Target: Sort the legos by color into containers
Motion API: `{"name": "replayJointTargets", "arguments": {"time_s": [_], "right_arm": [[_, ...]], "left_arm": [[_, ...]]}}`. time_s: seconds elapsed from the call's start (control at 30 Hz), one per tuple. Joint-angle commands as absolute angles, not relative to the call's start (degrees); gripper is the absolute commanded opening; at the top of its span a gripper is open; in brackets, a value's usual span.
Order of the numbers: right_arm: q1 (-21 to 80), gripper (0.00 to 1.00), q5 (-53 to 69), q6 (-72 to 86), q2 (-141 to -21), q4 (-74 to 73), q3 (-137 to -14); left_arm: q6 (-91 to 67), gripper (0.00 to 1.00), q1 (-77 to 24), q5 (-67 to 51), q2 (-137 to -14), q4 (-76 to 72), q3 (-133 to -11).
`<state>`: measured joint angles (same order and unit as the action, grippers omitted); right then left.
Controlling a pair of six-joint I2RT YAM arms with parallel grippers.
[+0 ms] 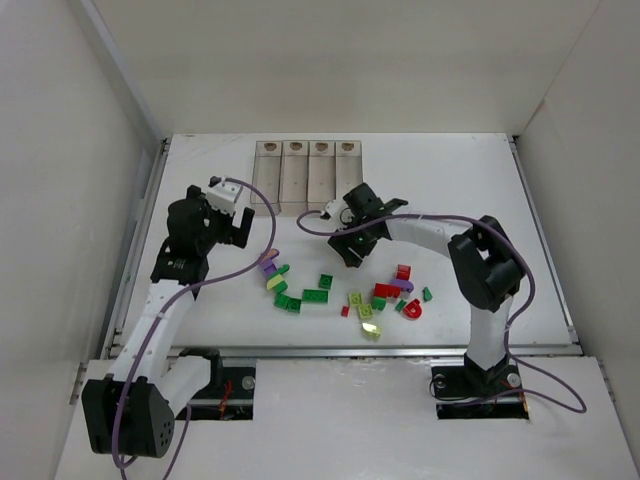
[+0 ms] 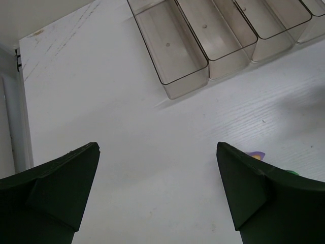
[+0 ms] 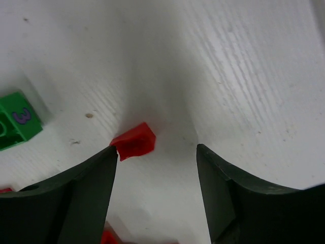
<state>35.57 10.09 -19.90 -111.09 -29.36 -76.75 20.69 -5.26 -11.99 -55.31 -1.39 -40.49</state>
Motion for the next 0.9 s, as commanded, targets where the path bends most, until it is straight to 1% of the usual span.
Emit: {"name": "replayJointTargets", "arguments": {"time_s": [0.0, 0.13, 0.33, 0.37, 0.47, 0.57, 0.6, 0.7, 0.73, 0.77, 0.8, 0.87], "right_arm": [[38.1, 0.7, 12.1, -19.0, -108.3, -28.3, -77.5], [38.1, 0.74, 12.1, -17.3, -108.3, -27.0, -76.5], [38.7, 0.74, 12.7, -16.0, -109.5, -27.6, -77.1], [39.2, 0.72, 11.2, -16.0, -110.2, -27.1, -77.1], [39.2, 0.67, 8.3, -14.5, -111.4, -27.6, -78.2], [39.2, 0.59, 7.7, -14.5, -111.4, -27.6, -78.2], [39.2, 0.53, 7.7, -14.5, -111.4, -27.6, -77.6], [39.2, 0.43, 8.3, -14.5, -111.4, -27.6, -77.6], [39.2, 0.36, 8.9, -14.5, -110.7, -28.1, -77.6], [39.2, 0.32, 8.9, -14.5, -110.7, -28.1, -77.6], [39.2, 0.3, 9.6, -14.0, -109.9, -28.1, -77.6], [39.2, 0.29, 10.1, -14.0, -108.2, -27.5, -78.8]], "left_arm": [[19.8, 1.0, -5.3, -12.6, -53.6, -3.9, -39.8], [19.2, 1.0, -5.3, -12.6, -53.6, -3.9, -39.3], [19.2, 1.0, -5.3, -12.6, -53.6, -3.9, -38.8], [19.2, 1.0, -5.3, -12.6, -53.6, -4.5, -38.8], [19.2, 1.0, -5.3, -12.6, -53.6, -4.5, -38.8], [19.2, 1.0, -5.3, -12.0, -53.6, -4.5, -38.8], [19.2, 1.0, -5.3, -12.0, -53.6, -4.5, -38.8], [19.2, 1.0, -5.3, -12.0, -53.6, -4.5, -38.8], [19.2, 1.0, -5.3, -12.0, -53.6, -4.5, -38.8], [19.2, 1.0, -5.3, -12.0, -53.6, -4.5, -38.8], [19.2, 1.0, -5.3, -12.0, -53.6, -4.5, -38.8], [19.2, 1.0, -5.3, -12.0, -53.6, -4.5, -38.8]]}}
